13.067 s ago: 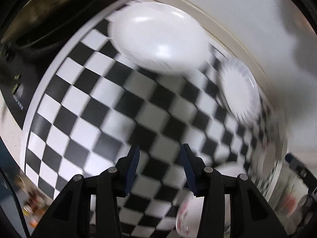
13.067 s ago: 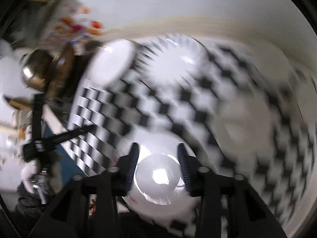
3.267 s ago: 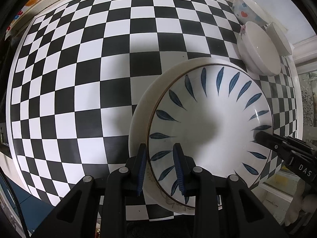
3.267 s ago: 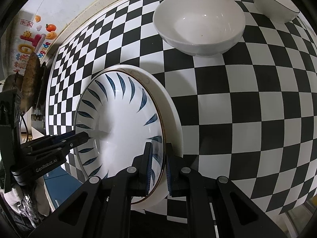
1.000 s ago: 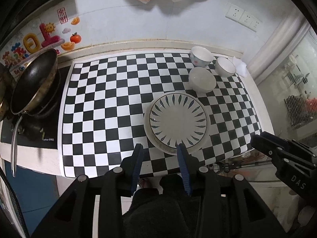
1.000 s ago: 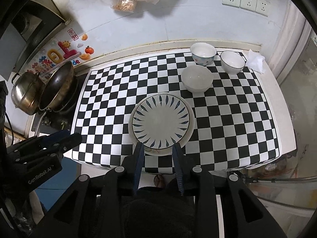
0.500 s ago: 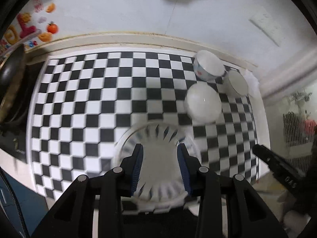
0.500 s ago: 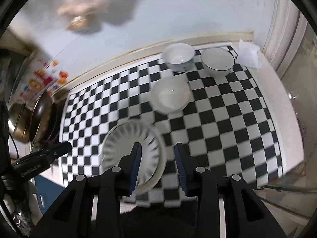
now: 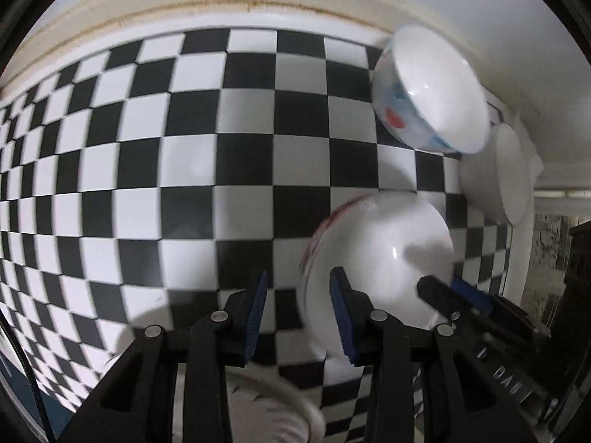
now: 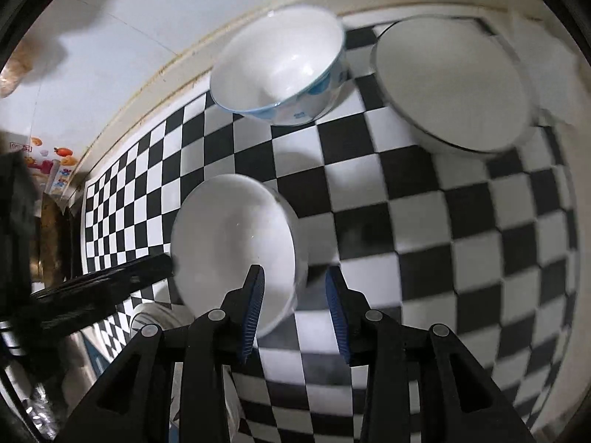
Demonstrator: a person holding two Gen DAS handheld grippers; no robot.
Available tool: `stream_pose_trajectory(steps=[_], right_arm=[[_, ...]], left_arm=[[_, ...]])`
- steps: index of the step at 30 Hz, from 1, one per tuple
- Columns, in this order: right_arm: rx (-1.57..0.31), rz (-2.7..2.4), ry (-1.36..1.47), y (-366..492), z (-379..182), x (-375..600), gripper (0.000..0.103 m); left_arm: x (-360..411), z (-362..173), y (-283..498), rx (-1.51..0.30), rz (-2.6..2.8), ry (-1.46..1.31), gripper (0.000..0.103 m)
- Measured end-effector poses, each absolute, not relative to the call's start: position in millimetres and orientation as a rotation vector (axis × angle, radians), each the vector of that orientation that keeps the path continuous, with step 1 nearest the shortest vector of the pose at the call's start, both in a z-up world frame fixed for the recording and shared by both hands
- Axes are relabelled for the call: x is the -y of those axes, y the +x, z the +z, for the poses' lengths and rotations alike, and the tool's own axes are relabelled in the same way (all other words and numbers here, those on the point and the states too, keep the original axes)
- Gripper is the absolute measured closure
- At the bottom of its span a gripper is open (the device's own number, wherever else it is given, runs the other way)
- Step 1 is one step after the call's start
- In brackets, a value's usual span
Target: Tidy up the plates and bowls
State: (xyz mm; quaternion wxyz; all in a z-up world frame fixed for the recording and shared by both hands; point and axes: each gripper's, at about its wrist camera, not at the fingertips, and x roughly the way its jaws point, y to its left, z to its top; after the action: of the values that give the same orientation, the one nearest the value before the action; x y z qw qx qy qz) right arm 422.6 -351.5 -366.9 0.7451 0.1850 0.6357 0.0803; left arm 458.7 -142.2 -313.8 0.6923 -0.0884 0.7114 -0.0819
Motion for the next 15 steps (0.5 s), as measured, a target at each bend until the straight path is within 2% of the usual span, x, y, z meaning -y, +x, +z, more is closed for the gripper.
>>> stream_pose_trajectory(steps=[3,4,7,15], right_arm=[[-1.435,0.194,0.387,436.7,-385.3,349.3,0.071],[-1.454,0.207,0.386,441.8,-391.9,348.9,0.081],[-1.468,0.236,0.384,444.1,-394.9,344.8,0.090],[-1.472,0.252,0.327,414.2,-375.2,350.1,0.091]], left_arm=[[148.5,-323.6,464.5,-1.600,-0.189,-0.197,0.079],[149.7,-324.0,465.0,-1.601,-0.189,-0.194,0.081],[155.9,-319.1,464.1,-1.592,-0.189,-0.175,0.081],[178.6,-289.8,429.3,-1.585,-0.225,-0.136,0.081]])
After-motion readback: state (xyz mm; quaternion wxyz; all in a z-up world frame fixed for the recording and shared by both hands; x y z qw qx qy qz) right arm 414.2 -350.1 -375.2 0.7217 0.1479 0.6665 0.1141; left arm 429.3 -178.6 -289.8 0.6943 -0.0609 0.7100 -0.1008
